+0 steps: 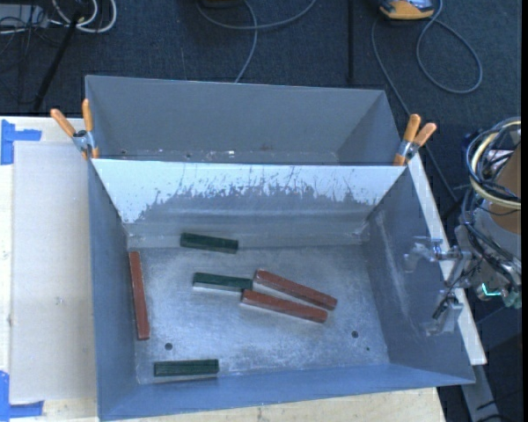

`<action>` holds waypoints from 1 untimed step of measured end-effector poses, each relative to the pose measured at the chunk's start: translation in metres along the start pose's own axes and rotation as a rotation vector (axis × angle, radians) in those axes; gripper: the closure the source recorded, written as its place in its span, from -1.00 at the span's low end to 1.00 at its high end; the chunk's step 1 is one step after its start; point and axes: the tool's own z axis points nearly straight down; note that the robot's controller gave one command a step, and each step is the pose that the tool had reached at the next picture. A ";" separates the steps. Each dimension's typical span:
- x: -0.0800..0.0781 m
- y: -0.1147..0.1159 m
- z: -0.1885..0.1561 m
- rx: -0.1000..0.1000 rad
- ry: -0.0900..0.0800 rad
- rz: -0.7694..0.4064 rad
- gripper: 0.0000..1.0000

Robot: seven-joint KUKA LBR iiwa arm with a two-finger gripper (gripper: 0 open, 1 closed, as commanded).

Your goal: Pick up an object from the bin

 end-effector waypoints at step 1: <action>-0.018 0.033 0.176 -0.001 -0.001 -0.082 -1.00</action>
Offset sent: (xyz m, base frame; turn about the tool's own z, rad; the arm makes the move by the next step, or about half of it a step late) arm 0.0187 0.0321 -0.1715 -0.0787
